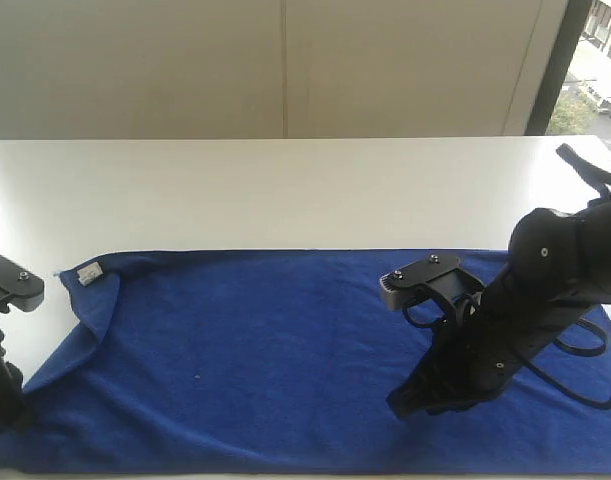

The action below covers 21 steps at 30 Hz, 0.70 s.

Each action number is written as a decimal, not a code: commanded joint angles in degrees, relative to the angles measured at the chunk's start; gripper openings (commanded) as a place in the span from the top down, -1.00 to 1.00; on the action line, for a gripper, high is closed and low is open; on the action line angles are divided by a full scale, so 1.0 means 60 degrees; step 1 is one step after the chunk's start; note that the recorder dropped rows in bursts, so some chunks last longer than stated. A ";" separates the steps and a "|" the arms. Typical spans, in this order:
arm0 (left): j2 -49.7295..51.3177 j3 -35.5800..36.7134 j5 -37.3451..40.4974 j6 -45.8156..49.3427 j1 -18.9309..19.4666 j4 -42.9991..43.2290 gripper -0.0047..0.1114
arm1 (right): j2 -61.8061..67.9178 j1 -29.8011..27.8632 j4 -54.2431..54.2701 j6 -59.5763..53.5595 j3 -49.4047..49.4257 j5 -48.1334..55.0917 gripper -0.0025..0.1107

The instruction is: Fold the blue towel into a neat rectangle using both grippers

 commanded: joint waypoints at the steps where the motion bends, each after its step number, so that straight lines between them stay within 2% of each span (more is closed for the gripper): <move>1: 0.0007 0.0080 0.0165 0.0032 -0.0022 -0.0015 0.53 | 0.0346 0.0026 0.0031 -0.0122 -0.0026 0.0039 0.96; 3: 0.0007 0.0080 0.0185 0.0032 -0.0022 -0.0015 0.65 | 0.0537 0.0026 0.0026 -0.0122 -0.0026 0.0039 0.96; 4: 0.0007 0.0080 0.0272 0.0136 -0.0022 -0.0001 0.78 | 0.0660 0.0026 0.0009 -0.0122 -0.0026 0.0039 0.96; 7: 0.0007 0.0080 0.0391 0.0163 -0.0022 0.0442 0.92 | 0.0725 0.0026 -0.0009 -0.0122 -0.0026 0.0125 0.96; 21: 0.0007 -0.0335 0.0735 0.0121 -0.0022 0.1391 0.92 | 0.0725 0.0026 -0.0009 -0.0122 -0.0026 0.0186 0.96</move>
